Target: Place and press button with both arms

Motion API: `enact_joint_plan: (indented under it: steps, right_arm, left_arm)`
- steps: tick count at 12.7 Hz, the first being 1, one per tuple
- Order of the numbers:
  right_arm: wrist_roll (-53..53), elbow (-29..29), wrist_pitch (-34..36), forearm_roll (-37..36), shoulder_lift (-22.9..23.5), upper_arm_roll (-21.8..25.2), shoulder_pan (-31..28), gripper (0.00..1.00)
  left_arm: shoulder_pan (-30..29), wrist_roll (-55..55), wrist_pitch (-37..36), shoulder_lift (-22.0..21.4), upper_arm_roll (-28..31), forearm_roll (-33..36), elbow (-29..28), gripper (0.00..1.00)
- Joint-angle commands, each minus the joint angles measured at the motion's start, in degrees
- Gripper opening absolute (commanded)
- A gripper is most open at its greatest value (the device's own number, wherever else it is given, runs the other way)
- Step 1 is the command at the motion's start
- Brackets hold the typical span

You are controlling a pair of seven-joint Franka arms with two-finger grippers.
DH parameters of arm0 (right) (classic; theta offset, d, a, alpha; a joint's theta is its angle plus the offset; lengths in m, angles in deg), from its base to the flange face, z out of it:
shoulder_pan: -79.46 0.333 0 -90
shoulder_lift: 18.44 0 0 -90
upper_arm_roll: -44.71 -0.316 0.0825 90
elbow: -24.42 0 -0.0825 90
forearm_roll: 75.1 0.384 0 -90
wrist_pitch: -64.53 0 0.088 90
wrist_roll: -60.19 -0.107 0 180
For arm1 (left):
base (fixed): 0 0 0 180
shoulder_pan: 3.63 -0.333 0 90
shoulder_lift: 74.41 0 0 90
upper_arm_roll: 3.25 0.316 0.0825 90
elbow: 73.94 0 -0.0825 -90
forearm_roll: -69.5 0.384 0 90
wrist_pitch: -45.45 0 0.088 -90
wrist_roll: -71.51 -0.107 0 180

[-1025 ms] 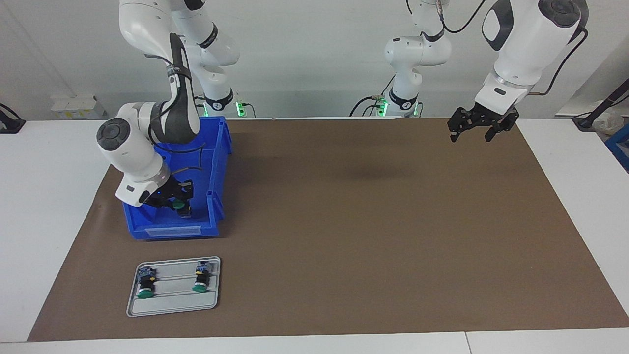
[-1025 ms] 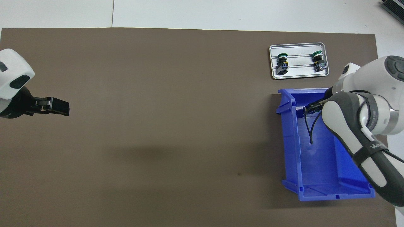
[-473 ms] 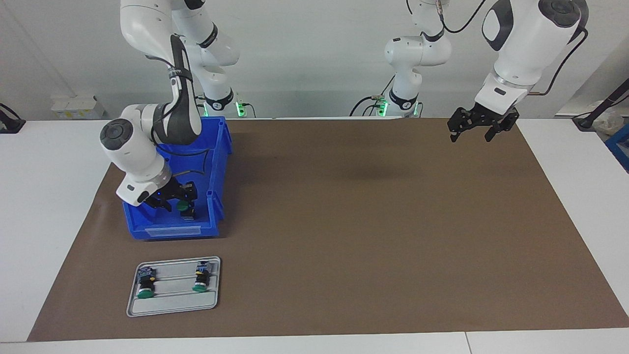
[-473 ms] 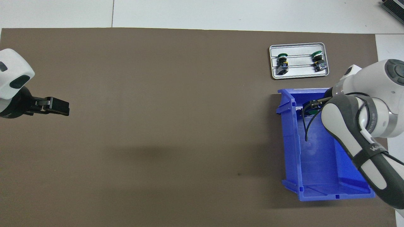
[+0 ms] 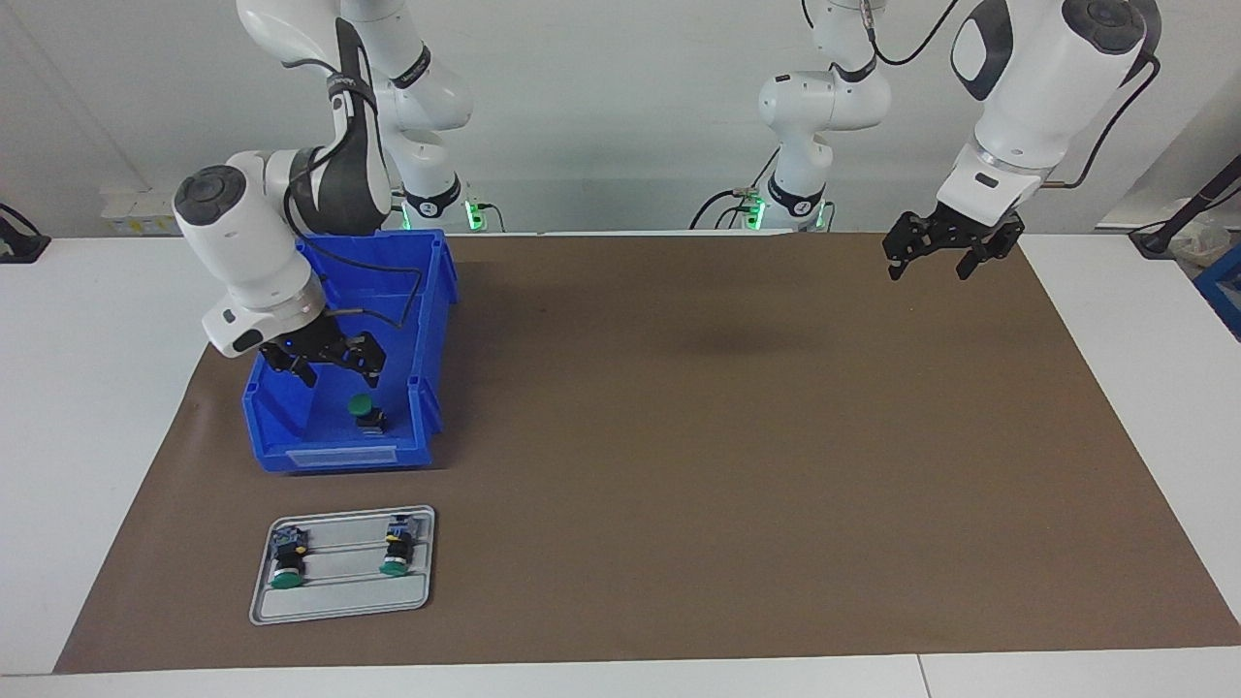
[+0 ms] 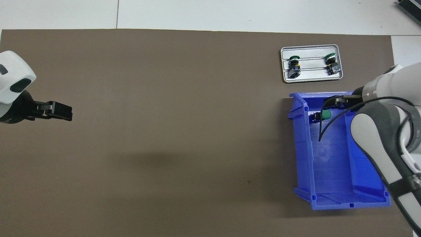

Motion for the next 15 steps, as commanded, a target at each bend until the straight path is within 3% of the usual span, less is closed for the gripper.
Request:
enact_joint_plan:
  steps: [1, 4, 9, 15]
  right_arm:
    - [-6.96, 0.21, 3.32, 0.45, -4.90, -0.26, 2.47, 0.99]
    - [-12.78, -7.68, 10.59, 0.19, -5.17, -0.35, 4.58, 0.99]
    - [-12.79, -22.79, 23.42, -1.47, -2.63, -0.44, 4.77, 0.99]
    - [-11.21, -22.48, 26.88, -1.84, -4.12, -0.26, 4.33, 1.00]
  left_arm:
    - [-0.73, -0.67, -0.27, -1.63, -0.48, 0.78, -1.56, 1.00]
    - [-0.73, -0.67, -0.27, -1.63, -0.48, 0.78, -1.56, 1.00]
    - [-0.73, -0.59, -0.27, -1.54, -0.48, 0.78, -1.56, 1.00]
    - [-0.73, -0.67, -0.27, -1.54, -0.48, 0.69, -1.56, 1.00]
